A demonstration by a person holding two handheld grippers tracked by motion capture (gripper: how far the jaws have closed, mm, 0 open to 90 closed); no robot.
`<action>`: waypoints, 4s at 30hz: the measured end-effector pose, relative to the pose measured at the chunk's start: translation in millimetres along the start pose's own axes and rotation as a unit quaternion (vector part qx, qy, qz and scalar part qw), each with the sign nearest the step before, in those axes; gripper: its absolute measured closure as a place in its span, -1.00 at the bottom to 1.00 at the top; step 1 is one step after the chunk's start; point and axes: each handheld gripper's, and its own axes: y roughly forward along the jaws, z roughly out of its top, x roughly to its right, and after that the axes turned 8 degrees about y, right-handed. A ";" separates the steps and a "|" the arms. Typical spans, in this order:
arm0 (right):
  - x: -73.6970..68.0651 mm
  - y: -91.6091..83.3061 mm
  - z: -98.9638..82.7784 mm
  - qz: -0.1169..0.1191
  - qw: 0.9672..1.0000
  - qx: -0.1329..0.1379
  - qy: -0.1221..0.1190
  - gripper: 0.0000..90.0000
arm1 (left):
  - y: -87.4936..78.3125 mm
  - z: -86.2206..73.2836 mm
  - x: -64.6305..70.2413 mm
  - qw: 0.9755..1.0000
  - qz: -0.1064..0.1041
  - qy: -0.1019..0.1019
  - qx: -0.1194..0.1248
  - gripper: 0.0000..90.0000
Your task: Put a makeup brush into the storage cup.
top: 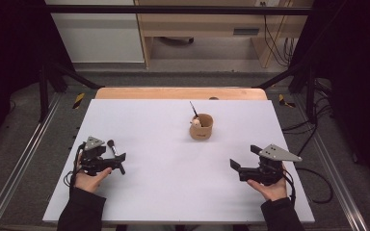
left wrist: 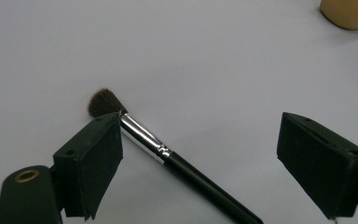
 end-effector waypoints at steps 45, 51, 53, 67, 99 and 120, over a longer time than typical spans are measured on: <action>-0.2 0.9 -0.4 -0.007 1.000 0.000 0.000 -0.80 | 18.3 -16.4 0.4 0.997 -0.004 -0.039 -0.069 0.42; -0.1 0.5 -0.3 -0.007 1.000 0.001 0.001 -0.80 | 17.8 -15.8 0.8 0.997 -0.009 -0.033 -0.074 0.48; -0.1 0.6 -0.3 -0.007 1.000 0.000 0.000 -0.80 | 17.8 -15.5 1.1 0.997 -0.011 -0.032 -0.075 0.49; -0.3 1.1 -0.6 -0.007 1.000 -0.001 0.000 -0.80 | 17.5 -13.7 3.6 0.996 -0.016 -0.011 -0.088 0.70; -0.1 0.9 -0.6 -0.005 1.000 -0.002 -0.001 -0.80 | 8.5 -3.5 8.4 0.995 -0.021 0.058 -0.083 0.19; 0.4 -1.8 0.9 -0.004 1.000 0.001 0.001 -0.81 | 4.7 22.7 7.1 0.989 -0.035 0.095 -0.106 -0.45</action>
